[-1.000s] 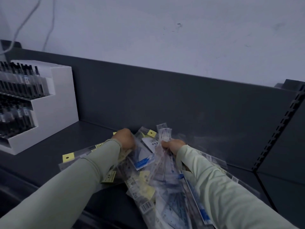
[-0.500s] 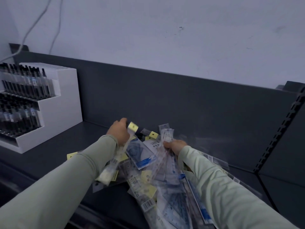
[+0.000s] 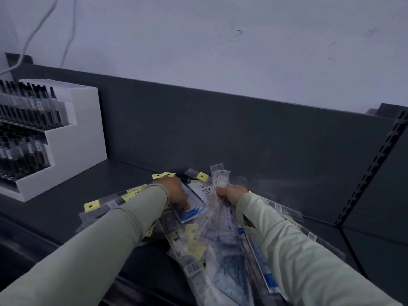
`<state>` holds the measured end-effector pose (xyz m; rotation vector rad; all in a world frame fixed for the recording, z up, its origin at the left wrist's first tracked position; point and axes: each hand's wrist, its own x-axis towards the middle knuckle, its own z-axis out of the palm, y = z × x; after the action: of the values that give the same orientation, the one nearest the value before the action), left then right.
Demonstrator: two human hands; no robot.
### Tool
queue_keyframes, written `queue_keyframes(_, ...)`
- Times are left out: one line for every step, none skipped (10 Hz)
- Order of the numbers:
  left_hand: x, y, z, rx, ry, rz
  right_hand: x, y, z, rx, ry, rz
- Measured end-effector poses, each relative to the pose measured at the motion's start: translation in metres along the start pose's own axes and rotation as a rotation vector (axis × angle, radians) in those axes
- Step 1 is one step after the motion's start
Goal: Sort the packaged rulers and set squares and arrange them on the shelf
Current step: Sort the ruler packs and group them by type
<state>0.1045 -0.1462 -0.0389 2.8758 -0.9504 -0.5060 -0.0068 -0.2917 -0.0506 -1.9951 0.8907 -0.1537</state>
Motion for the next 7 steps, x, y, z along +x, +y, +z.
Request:
queue_keyframes(0.002, 0.005, 0.001, -0.136, 0.050, -0.043, 0.000, 0.002, -0.001, 0.057, -0.024, -0.003)
queue_keyframes(-0.013, 0.012, -0.002, -0.090, 0.053, -0.072, -0.002, 0.003, -0.001, 0.070, -0.026, 0.004)
queue_keyframes(-0.008, 0.008, 0.000, -0.038, 0.069, -0.077, -0.003, 0.002, -0.002, 0.083, -0.021, -0.002)
queue_keyframes(-0.007, 0.007, -0.001, -0.070, 0.088, -0.057, -0.005, 0.001, -0.001, 0.071, -0.009, 0.004)
queue_keyframes(-0.004, 0.006, 0.000, -0.108, 0.142, -0.037, -0.009, 0.000, 0.000, 0.058, 0.012, 0.013)
queue_keyframes(-0.003, 0.001, -0.004, -0.185, 0.199, -0.031, -0.012, -0.002, -0.002, 0.019, 0.015, 0.017)
queue_keyframes(-0.002, -0.009, -0.008, -0.282, 0.285, -0.041, -0.011, -0.001, -0.003, 0.033, 0.016, 0.016)
